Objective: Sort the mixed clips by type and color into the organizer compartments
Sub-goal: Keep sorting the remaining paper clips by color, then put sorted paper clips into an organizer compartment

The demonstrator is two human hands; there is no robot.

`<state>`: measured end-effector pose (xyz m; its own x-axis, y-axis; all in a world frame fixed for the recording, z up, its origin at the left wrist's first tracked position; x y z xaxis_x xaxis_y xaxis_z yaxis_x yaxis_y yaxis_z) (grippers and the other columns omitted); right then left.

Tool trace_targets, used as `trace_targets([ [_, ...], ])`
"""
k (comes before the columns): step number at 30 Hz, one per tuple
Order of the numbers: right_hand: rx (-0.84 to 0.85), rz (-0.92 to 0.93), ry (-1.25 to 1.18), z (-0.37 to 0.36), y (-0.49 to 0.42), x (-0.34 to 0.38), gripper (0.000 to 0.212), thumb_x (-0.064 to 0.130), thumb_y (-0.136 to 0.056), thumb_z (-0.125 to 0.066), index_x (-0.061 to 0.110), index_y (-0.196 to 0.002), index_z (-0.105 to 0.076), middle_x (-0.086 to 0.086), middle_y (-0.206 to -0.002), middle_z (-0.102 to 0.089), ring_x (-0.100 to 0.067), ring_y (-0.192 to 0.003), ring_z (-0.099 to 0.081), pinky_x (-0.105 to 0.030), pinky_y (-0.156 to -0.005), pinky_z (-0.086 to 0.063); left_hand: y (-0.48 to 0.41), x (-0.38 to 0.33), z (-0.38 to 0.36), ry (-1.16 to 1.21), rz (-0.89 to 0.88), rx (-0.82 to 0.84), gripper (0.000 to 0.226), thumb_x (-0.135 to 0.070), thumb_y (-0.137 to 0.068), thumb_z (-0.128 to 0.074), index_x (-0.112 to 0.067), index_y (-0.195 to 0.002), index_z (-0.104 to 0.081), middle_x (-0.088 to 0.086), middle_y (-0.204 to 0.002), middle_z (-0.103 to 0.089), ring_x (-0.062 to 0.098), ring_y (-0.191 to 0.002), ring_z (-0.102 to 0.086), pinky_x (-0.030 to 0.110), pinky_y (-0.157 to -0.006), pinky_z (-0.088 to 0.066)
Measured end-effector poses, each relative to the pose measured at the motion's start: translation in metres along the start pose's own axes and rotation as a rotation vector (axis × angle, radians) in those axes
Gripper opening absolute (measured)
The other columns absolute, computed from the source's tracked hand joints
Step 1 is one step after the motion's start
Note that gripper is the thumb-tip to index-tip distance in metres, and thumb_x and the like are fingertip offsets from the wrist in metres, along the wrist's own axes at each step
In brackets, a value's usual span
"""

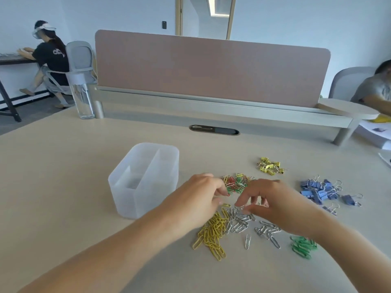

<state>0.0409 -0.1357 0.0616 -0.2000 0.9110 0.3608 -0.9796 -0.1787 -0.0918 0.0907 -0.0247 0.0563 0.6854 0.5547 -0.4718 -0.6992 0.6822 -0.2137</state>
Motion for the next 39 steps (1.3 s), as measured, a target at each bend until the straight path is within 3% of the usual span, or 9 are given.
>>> trace_targets([
  [4, -0.089, 0.082, -0.068, -0.008, 0.015, -0.006, 0.017, 0.029, -0.085, -0.073, 0.043, -0.094, -0.072, 0.026, -0.094, -0.063, -0.002, -0.097, -0.056, -0.013, -0.081, -0.041, 0.002, 0.001, -0.024, -0.049, -0.061, 0.081, 0.036, -0.013, -0.098, -0.05, -0.035, -0.123, -0.065, -0.013, -0.109, -0.051, 0.008, -0.106, -0.041, 0.022, -0.09, -0.038],
  [8, -0.075, 0.177, -0.105, -0.021, 0.015, 0.008, 0.021, 0.032, -0.083, -0.075, 0.042, -0.102, -0.072, 0.029, -0.103, -0.065, -0.002, -0.103, -0.055, -0.021, -0.085, -0.045, 0.011, 0.003, -0.038, -0.162, -0.135, 0.158, 0.055, -0.001, -0.095, -0.039, -0.039, -0.13, -0.058, -0.011, -0.118, -0.044, 0.012, -0.109, -0.032, 0.027, -0.095, -0.037],
  [11, -0.019, 0.165, -0.118, -0.029, 0.015, 0.001, 0.019, 0.034, -0.082, -0.075, 0.042, -0.099, -0.073, 0.029, -0.102, -0.064, -0.002, -0.1, -0.053, -0.021, -0.083, -0.044, 0.008, 0.007, -0.033, -0.154, -0.137, 0.126, 0.05, -0.006, -0.099, -0.041, -0.041, -0.129, -0.059, -0.015, -0.114, -0.045, 0.007, -0.103, -0.031, 0.016, -0.09, -0.031],
  [15, -0.017, 0.134, -0.16, -0.024, 0.017, -0.011, 0.013, 0.028, -0.079, -0.079, 0.039, -0.086, -0.075, 0.021, -0.096, -0.064, -0.001, -0.097, -0.057, -0.008, -0.078, -0.038, 0.005, 0.018, -0.025, -0.075, -0.085, 0.101, 0.044, -0.006, -0.096, -0.044, -0.036, -0.116, -0.07, -0.022, -0.106, -0.048, -0.008, -0.098, -0.035, 0.01, -0.085, -0.032],
  [19, 0.007, 0.103, -0.222, -0.02, 0.019, -0.016, 0.014, 0.024, -0.077, -0.081, 0.037, -0.079, -0.076, 0.016, -0.09, -0.067, -0.008, -0.091, -0.062, -0.011, -0.075, -0.042, 0.005, 0.012, -0.026, -0.066, -0.129, 0.078, 0.046, -0.008, -0.099, -0.041, -0.036, -0.133, -0.057, -0.02, -0.117, -0.048, -0.007, -0.107, -0.033, 0.012, -0.091, -0.033],
  [25, -0.135, 0.139, -0.025, -0.021, 0.014, -0.015, 0.021, 0.04, -0.088, -0.066, 0.051, -0.106, -0.068, 0.024, -0.093, -0.057, 0.0, -0.091, -0.051, -0.015, -0.077, -0.04, 0.01, 0.002, -0.03, -0.092, -0.222, 0.159, 0.044, -0.008, -0.099, -0.048, -0.042, -0.119, -0.067, -0.019, -0.11, -0.048, 0.002, -0.105, -0.036, 0.015, -0.088, -0.035],
  [30, -0.142, 0.1, 0.104, -0.021, 0.014, -0.021, 0.02, 0.044, -0.088, -0.063, 0.051, -0.105, -0.068, 0.026, -0.094, -0.05, 0.004, -0.089, -0.044, -0.017, -0.077, -0.035, 0.01, 0.002, -0.025, -0.051, -0.193, 0.152, 0.038, -0.008, -0.096, -0.054, -0.039, -0.106, -0.074, -0.018, -0.105, -0.052, 0.0, -0.097, -0.04, 0.012, -0.079, -0.036],
  [35, -0.094, 0.099, -0.026, -0.027, 0.011, -0.008, 0.02, 0.035, -0.089, -0.067, 0.04, -0.108, -0.071, 0.025, -0.095, -0.053, 0.006, -0.095, -0.047, -0.006, -0.08, -0.031, 0.007, 0.024, -0.023, -0.118, -0.016, 0.15, 0.057, 0.001, -0.092, -0.036, -0.037, -0.126, -0.062, -0.023, -0.116, -0.046, -0.003, -0.095, -0.04, 0.011, -0.077, -0.032],
  [39, -0.028, 0.087, -0.03, -0.042, 0.008, -0.001, 0.031, 0.044, -0.09, -0.063, 0.039, -0.12, -0.066, 0.021, -0.1, -0.049, 0.008, -0.099, -0.041, -0.007, -0.082, -0.029, 0.014, 0.028, -0.032, -0.175, -0.005, 0.268, 0.045, -0.011, -0.1, -0.038, -0.041, -0.125, -0.06, -0.016, -0.115, -0.043, 0.006, -0.097, -0.045, 0.018, -0.078, -0.036],
])
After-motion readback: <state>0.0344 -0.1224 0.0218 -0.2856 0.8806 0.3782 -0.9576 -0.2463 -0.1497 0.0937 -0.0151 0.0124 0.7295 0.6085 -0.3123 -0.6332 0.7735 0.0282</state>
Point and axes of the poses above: each hand's wrist, its own y-axis away from the middle knuckle, its own z-axis out of the back of the hand, x = y × z, the point moved 10 cm from there along -y, towards the middle knuckle
